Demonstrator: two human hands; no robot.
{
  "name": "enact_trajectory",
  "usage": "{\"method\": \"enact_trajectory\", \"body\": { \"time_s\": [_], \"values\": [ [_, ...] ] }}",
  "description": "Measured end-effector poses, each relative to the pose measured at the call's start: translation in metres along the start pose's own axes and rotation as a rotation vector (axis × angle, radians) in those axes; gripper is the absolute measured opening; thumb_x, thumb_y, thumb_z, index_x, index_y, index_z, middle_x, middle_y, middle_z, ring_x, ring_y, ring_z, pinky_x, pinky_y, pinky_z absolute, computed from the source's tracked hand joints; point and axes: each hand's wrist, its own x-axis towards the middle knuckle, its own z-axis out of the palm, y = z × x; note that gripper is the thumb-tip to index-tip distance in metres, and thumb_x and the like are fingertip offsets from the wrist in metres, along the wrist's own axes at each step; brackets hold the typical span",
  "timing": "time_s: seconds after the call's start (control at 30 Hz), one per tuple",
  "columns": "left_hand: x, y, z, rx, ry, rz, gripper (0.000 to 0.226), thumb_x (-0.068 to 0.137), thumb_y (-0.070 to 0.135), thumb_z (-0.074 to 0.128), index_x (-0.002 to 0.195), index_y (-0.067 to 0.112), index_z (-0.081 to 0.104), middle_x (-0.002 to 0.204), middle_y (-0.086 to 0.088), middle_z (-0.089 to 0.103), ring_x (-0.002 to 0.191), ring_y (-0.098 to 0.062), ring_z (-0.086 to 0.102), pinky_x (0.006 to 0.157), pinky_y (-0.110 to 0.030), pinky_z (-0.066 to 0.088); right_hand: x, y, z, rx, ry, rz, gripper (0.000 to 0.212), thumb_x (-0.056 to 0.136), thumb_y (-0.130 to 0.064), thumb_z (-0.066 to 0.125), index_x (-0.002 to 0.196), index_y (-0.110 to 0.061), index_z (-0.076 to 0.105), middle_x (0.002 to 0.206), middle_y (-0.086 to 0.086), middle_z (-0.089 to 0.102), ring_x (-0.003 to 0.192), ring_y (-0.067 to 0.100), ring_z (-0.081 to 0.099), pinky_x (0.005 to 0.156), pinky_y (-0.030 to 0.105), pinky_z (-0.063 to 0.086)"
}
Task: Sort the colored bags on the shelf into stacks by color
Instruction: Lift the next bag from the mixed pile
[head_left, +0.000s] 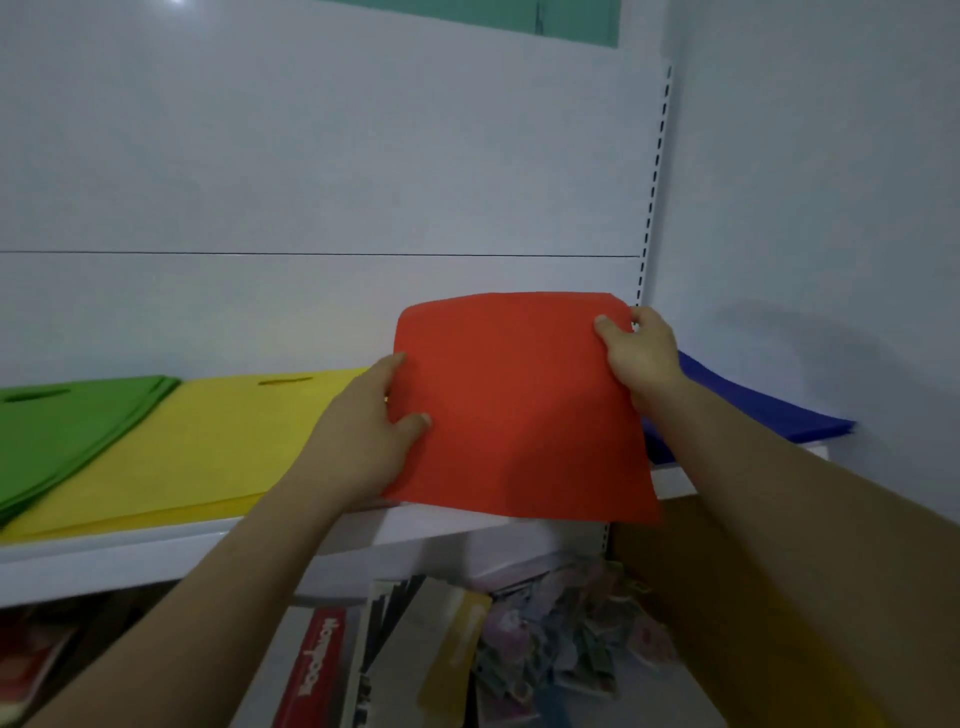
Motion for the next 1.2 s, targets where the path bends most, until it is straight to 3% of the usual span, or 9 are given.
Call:
{"method": "enact_trajectory", "body": {
  "time_s": [0.2, 0.27, 0.37, 0.47, 0.6, 0.73, 0.83, 1.0, 1.2],
  "values": [
    [0.009, -0.001, 0.001, 0.230, -0.100, -0.036, 0.059, 0.090, 0.038, 0.058, 0.142, 0.018, 0.039, 0.142, -0.005, 0.044, 0.125, -0.019, 0.045, 0.096, -0.022, 0.032, 0.037, 0.018, 0.031, -0.090, -0.076, 0.041, 0.041, 0.094, -0.032, 0.056, 0.130, -0.013, 0.049, 0.122, 0.005, 0.055, 0.094, 0.018, 0.056, 0.077, 0.030, 0.045],
    [0.012, 0.000, 0.001, 0.257, -0.139, -0.087, 0.061, 0.089, 0.045, 0.056, 0.141, 0.019, 0.040, 0.144, -0.003, 0.044, 0.127, -0.019, 0.044, 0.098, -0.022, 0.032, 0.049, 0.022, 0.038, -0.166, -0.128, 0.071, 0.052, 0.093, -0.032, 0.057, 0.138, -0.009, 0.042, 0.136, 0.010, 0.049, 0.113, 0.025, 0.053, 0.091, 0.033, 0.045],
    [0.016, -0.001, 0.004, 0.309, -0.258, -0.168, 0.071, 0.085, 0.058, 0.052, 0.143, 0.020, 0.037, 0.147, -0.002, 0.041, 0.130, -0.019, 0.042, 0.103, -0.026, 0.031, 0.062, 0.026, 0.045, -0.293, -0.322, 0.125, 0.068, 0.093, -0.032, 0.059, 0.146, -0.002, 0.030, 0.148, 0.015, 0.036, 0.130, 0.030, 0.041, 0.103, 0.035, 0.037],
    [0.018, -0.004, 0.008, 0.348, -0.381, -0.227, 0.082, 0.080, 0.067, 0.050, 0.146, 0.022, 0.032, 0.150, -0.001, 0.036, 0.135, -0.017, 0.037, 0.108, -0.028, 0.028, 0.065, 0.028, 0.044, -0.617, -0.519, 0.052, 0.061, 0.092, -0.033, 0.060, 0.139, 0.001, 0.040, 0.143, 0.017, 0.043, 0.126, 0.031, 0.045, 0.100, 0.034, 0.039],
    [0.015, -0.001, 0.011, 0.349, -0.485, -0.185, 0.089, 0.074, 0.069, 0.054, 0.147, 0.026, 0.028, 0.154, 0.002, 0.026, 0.138, -0.014, 0.030, 0.114, -0.030, 0.023, 0.063, 0.032, 0.043, -0.890, -0.726, -0.092, 0.060, 0.090, -0.045, 0.059, 0.137, -0.010, 0.047, 0.142, 0.010, 0.046, 0.126, 0.025, 0.046, 0.102, 0.031, 0.037],
    [0.012, 0.003, 0.012, 0.339, -0.562, -0.152, 0.089, 0.071, 0.067, 0.061, 0.146, 0.036, 0.025, 0.158, 0.008, 0.011, 0.143, -0.010, 0.017, 0.115, -0.030, 0.016, 0.054, 0.027, 0.042, -1.005, -0.951, -0.143, 0.060, 0.090, -0.053, 0.053, 0.139, -0.019, 0.047, 0.147, 0.001, 0.042, 0.132, 0.019, 0.041, 0.110, 0.030, 0.029],
    [0.012, 0.003, 0.015, 0.335, -0.544, -0.146, 0.085, 0.072, 0.065, 0.062, 0.145, 0.036, 0.029, 0.156, 0.010, 0.016, 0.141, -0.010, 0.022, 0.113, -0.028, 0.019, 0.052, 0.026, 0.042, -1.064, -0.980, -0.188, 0.060, 0.092, -0.052, 0.051, 0.141, -0.019, 0.045, 0.150, 0.000, 0.038, 0.136, 0.017, 0.036, 0.110, 0.028, 0.024],
    [0.014, 0.004, 0.018, 0.376, -0.501, -0.133, 0.081, 0.077, 0.064, 0.058, 0.145, 0.029, 0.032, 0.152, 0.008, 0.029, 0.135, -0.012, 0.033, 0.107, -0.026, 0.025, 0.051, 0.029, 0.047, -1.119, -0.945, -0.255, 0.057, 0.094, -0.052, 0.048, 0.139, -0.018, 0.048, 0.147, 0.003, 0.042, 0.133, 0.020, 0.041, 0.111, 0.031, 0.030],
    [0.012, 0.001, 0.019, 0.414, -0.499, -0.146, 0.077, 0.079, 0.062, 0.058, 0.144, 0.028, 0.033, 0.149, 0.006, 0.036, 0.132, -0.014, 0.039, 0.108, -0.029, 0.030, 0.050, 0.029, 0.053, -1.127, -0.994, -0.239, 0.063, 0.094, -0.059, 0.039, 0.143, -0.018, 0.043, 0.151, 0.002, 0.037, 0.137, 0.020, 0.036, 0.114, 0.034, 0.026]
  ]
}}
